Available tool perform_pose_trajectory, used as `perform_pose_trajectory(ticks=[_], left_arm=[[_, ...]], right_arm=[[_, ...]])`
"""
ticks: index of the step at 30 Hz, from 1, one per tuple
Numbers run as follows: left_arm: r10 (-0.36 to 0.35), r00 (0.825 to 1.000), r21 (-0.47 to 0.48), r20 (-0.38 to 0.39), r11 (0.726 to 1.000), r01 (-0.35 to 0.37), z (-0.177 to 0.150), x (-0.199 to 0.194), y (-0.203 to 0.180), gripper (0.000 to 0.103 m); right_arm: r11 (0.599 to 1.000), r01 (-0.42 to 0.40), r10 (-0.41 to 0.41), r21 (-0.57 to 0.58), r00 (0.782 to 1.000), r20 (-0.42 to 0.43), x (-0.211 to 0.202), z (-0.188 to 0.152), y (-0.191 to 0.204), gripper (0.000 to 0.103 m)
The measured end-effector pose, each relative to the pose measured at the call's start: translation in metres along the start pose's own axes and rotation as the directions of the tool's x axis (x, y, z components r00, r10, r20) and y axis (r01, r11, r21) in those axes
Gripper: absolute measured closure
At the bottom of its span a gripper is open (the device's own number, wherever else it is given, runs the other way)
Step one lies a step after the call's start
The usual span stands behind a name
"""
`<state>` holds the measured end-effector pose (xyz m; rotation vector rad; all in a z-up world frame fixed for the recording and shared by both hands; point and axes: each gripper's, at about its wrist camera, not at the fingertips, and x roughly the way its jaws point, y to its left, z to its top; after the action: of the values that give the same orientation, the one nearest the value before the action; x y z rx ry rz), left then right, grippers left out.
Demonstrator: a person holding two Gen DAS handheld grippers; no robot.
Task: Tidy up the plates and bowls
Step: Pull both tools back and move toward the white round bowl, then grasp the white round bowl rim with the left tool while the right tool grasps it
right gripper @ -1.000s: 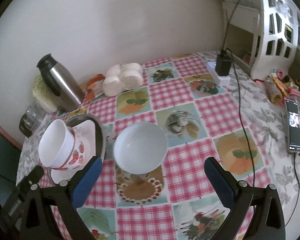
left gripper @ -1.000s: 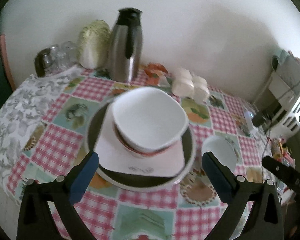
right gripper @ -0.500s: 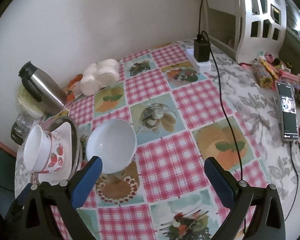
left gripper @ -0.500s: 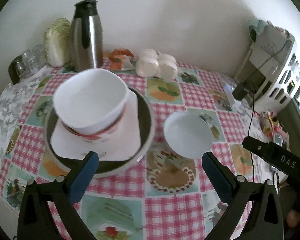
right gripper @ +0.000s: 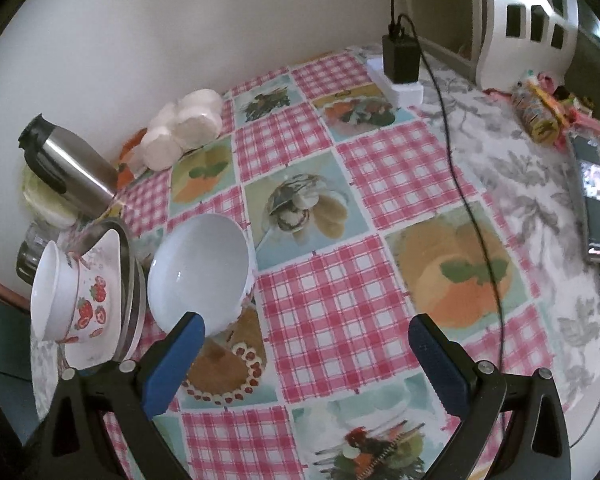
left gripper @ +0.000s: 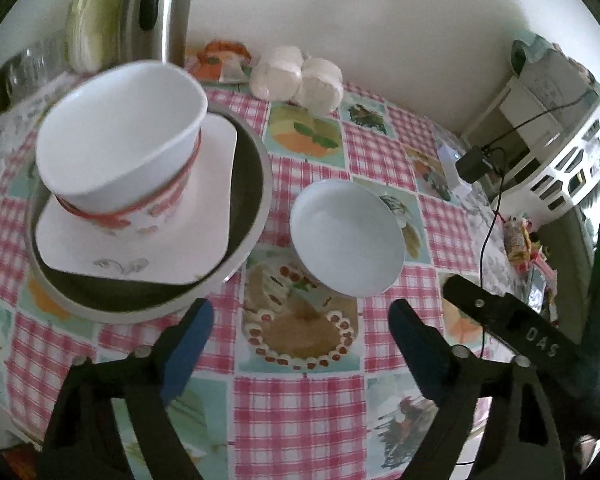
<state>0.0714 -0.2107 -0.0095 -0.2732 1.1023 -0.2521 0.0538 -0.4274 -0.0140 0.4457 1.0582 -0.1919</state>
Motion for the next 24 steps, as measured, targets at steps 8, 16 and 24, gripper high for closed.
perform_pose_trajectory(ticks=[8, 16, 24], left_arm=[[-0.067, 0.996, -0.132, -0.067, 0.990, 0.058, 0.004, 0.018, 0.008, 0.032], [-0.085, 0.992, -0.193, -0.092, 0.979, 0.066, 0.011, 0.032, 0.009, 0.042], [-0.110, 0.984, -0.241, -0.141, 0.968, 0.073, 0.016, 0.048, 0.006, 0.054]], right_arm=[[0.999, -0.032, 0.032, 0.007, 0.999, -0.002, 0.021, 0.006, 0.007, 0.024], [0.997, -0.069, 0.069, -0.034, 0.998, 0.001, 0.035, 0.009, 0.026, 0.057], [0.997, -0.073, 0.073, -0.040, 0.997, -0.010, 0.054, 0.016, 0.033, 0.076]])
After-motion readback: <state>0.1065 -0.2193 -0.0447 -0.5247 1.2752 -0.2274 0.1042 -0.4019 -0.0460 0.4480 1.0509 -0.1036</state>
